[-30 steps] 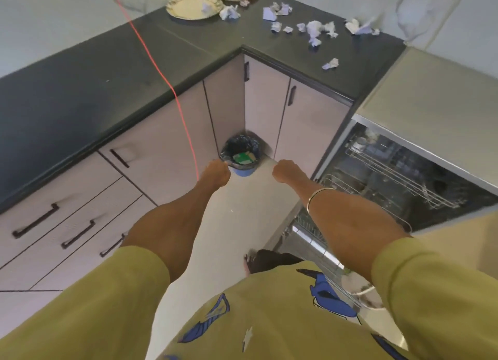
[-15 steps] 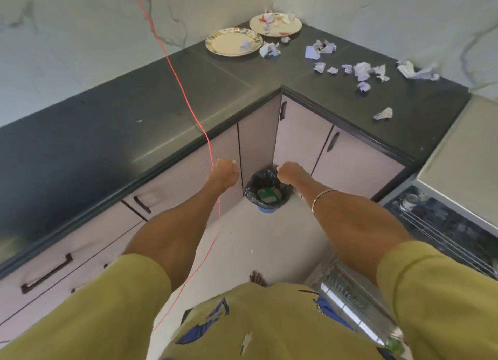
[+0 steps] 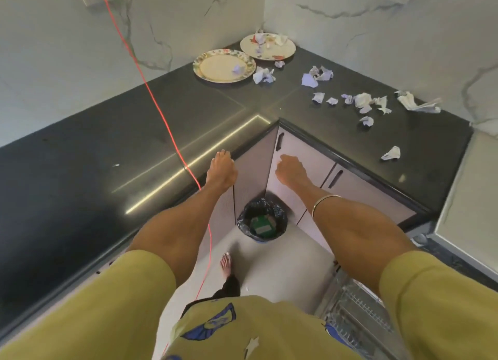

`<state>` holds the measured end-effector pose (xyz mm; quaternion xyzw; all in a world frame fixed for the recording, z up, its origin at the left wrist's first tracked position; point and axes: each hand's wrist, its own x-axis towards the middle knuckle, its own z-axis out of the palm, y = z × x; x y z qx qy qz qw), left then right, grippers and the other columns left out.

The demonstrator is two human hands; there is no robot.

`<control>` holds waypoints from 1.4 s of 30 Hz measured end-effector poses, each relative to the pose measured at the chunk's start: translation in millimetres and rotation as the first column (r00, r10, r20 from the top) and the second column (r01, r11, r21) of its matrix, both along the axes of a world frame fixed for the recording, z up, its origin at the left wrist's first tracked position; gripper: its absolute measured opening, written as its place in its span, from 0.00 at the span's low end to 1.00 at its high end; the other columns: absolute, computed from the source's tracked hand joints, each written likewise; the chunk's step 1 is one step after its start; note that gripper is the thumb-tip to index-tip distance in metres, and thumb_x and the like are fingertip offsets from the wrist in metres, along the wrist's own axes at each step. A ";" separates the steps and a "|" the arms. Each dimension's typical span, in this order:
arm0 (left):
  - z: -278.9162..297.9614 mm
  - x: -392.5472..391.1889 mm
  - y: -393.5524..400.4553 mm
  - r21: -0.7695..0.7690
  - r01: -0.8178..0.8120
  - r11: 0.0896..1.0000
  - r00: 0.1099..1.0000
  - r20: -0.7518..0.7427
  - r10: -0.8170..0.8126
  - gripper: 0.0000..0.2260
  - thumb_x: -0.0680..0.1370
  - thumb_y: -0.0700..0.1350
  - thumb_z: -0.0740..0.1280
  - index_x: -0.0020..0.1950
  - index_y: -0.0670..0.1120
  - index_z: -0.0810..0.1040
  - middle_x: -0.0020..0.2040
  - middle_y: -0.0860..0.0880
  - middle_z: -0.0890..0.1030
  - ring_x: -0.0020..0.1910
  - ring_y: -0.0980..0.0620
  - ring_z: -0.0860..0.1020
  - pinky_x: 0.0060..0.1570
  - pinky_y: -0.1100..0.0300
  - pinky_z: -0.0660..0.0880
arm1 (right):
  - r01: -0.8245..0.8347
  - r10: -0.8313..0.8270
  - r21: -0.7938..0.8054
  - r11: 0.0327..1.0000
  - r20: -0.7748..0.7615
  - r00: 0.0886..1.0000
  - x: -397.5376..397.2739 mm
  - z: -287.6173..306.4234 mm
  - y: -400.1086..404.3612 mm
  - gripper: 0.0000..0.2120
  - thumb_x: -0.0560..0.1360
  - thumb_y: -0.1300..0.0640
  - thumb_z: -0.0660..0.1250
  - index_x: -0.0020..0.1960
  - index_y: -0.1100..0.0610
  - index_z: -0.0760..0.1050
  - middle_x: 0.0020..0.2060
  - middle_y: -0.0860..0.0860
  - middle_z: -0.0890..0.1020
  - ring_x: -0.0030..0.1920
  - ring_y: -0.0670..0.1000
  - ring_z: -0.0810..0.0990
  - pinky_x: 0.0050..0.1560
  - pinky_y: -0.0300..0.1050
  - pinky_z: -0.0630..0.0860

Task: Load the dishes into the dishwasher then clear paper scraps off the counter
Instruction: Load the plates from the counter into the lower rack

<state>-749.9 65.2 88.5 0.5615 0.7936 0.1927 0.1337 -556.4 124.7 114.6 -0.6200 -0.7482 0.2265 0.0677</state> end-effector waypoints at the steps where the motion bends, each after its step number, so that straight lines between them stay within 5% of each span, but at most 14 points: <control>1: 0.1 -5.5 15.1 -0.007 0.003 1.000 1.000 0.009 -0.003 0.11 0.82 0.39 0.56 0.59 0.35 0.73 0.60 0.36 0.74 0.61 0.37 0.72 0.63 0.44 0.68 | 0.011 -0.011 -0.003 1.000 0.004 1.000 -4.1 1.2 13.8 0.14 0.79 0.63 0.57 0.63 0.64 0.74 0.61 0.60 0.78 0.59 0.61 0.78 0.58 0.50 0.75; 8: 3.5 -48.1 140.5 -0.027 0.045 0.999 0.998 0.036 -0.044 0.13 0.80 0.40 0.56 0.59 0.35 0.74 0.60 0.36 0.75 0.61 0.36 0.74 0.63 0.44 0.71 | 0.084 -0.084 0.009 0.996 0.096 0.992 -26.2 13.6 119.8 0.15 0.79 0.62 0.58 0.61 0.67 0.74 0.61 0.65 0.77 0.61 0.66 0.76 0.58 0.54 0.74; 20: 1.4 -94.5 277.5 -0.047 0.213 0.976 0.975 -0.060 -0.215 0.18 0.80 0.38 0.57 0.69 0.34 0.69 0.68 0.36 0.72 0.69 0.38 0.69 0.71 0.48 0.63 | 0.168 -0.174 0.134 0.977 0.039 0.984 -61.4 6.2 236.9 0.10 0.74 0.63 0.60 0.52 0.65 0.77 0.51 0.64 0.81 0.53 0.66 0.80 0.49 0.53 0.77; 24: -2.9 -104.5 311.6 -0.067 0.187 0.980 0.982 -0.026 -0.189 0.19 0.80 0.38 0.56 0.70 0.34 0.67 0.70 0.34 0.69 0.70 0.37 0.67 0.71 0.47 0.63 | 0.181 -0.185 0.131 0.975 0.018 0.983 -70.8 7.1 278.4 0.12 0.75 0.63 0.58 0.54 0.66 0.76 0.54 0.65 0.80 0.54 0.67 0.79 0.49 0.52 0.76; 30: -4.3 -116.6 354.8 -0.139 0.099 0.985 0.995 0.038 -0.095 0.28 0.81 0.40 0.57 0.79 0.36 0.50 0.80 0.38 0.50 0.79 0.40 0.52 0.76 0.47 0.52 | 0.150 -0.154 0.117 0.982 0.025 0.988 -84.2 6.3 357.2 0.14 0.77 0.62 0.58 0.59 0.64 0.75 0.57 0.64 0.79 0.57 0.66 0.78 0.54 0.53 0.75; 36: -14.7 -127.7 399.2 -0.150 -0.043 0.988 0.999 0.008 0.045 0.26 0.80 0.40 0.58 0.77 0.34 0.57 0.77 0.37 0.59 0.75 0.37 0.60 0.74 0.45 0.60 | 0.071 -0.067 0.072 0.995 -0.054 0.996 -91.1 2.5 443.4 0.16 0.76 0.63 0.59 0.62 0.62 0.75 0.60 0.64 0.78 0.60 0.65 0.77 0.57 0.52 0.74; 42: -29.9 -117.4 437.3 -0.115 -0.082 0.990 0.997 -0.011 0.082 0.27 0.80 0.39 0.58 0.78 0.37 0.56 0.78 0.37 0.57 0.77 0.38 0.55 0.77 0.46 0.53 | -0.023 0.025 0.065 0.998 -0.027 0.999 -87.3 -6.1 508.1 0.16 0.73 0.66 0.59 0.59 0.63 0.75 0.57 0.63 0.79 0.58 0.66 0.77 0.56 0.54 0.75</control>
